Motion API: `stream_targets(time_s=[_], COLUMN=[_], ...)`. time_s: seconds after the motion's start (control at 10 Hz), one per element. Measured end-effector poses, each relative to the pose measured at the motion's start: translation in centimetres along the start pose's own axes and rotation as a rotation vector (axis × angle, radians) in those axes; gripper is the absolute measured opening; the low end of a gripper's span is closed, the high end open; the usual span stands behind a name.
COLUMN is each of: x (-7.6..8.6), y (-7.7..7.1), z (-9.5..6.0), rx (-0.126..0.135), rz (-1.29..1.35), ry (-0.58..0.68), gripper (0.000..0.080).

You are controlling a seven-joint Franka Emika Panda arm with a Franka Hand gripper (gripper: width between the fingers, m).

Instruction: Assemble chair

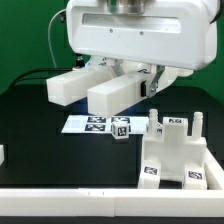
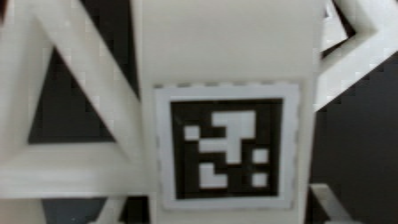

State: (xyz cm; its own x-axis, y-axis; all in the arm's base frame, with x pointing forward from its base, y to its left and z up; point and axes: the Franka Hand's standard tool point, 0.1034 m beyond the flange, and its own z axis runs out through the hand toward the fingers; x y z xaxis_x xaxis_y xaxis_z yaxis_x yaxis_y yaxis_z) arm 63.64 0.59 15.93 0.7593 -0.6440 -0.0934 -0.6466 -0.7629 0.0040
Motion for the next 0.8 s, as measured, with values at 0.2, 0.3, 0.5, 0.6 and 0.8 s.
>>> stream_targets(time_s=[0.2, 0.3, 0.5, 0.6, 0.8], x=[-1.5, -3.3, -5.6, -6.6, -6.4], y=[-2.0, -3.8, -5.4, -6.0, -5.6], z=[-0.1, 0.2, 0.8, 1.2, 1.3], rx=[-0.058, -0.065, -0.086, -0.074, -0.077], rz=[-0.132, -0.197, -0.311, -0.276, -0.283], ry=[0.069, 0.069, 0.067, 0.085, 0.081], gripper=[0.0284, 0.0284, 0.0284, 0.0284, 0.0284])
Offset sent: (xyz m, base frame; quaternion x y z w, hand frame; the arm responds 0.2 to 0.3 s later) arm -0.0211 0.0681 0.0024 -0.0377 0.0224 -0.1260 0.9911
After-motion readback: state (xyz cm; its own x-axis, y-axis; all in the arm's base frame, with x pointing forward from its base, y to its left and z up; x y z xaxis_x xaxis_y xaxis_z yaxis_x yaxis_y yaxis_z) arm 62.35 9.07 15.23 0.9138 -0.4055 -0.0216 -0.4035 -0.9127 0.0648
